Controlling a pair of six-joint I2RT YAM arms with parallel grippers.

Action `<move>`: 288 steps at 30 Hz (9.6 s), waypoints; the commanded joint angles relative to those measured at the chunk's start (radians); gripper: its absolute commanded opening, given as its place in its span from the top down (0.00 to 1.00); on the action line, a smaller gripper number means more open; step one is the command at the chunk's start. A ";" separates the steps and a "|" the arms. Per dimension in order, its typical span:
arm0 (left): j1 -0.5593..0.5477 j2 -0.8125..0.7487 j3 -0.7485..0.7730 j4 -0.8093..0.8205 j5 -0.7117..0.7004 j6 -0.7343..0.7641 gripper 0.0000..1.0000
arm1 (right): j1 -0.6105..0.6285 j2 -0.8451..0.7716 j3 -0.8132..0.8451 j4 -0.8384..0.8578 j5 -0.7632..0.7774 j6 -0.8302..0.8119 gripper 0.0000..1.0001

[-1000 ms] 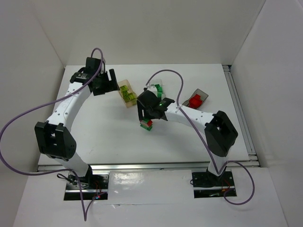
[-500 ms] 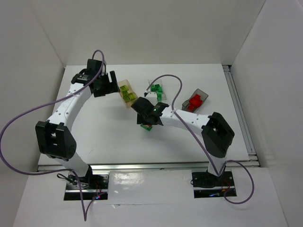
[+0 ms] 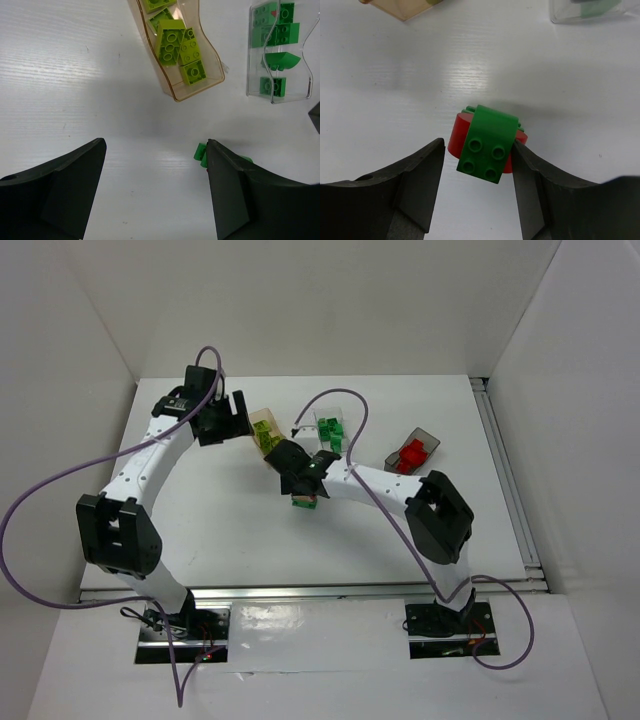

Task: Sort the legos into containers by color

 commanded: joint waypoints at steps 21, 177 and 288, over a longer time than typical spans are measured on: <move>-0.002 -0.030 -0.071 0.056 0.138 0.072 0.12 | -0.154 -0.226 -0.052 0.157 -0.250 -0.239 0.84; -0.036 0.038 -0.266 0.997 1.277 -0.322 1.00 | -0.454 -0.280 -0.380 0.997 -1.569 -0.113 0.75; -0.215 0.031 -0.424 1.520 1.189 -0.512 0.34 | -0.582 -0.590 -0.484 0.715 -1.379 -0.108 0.80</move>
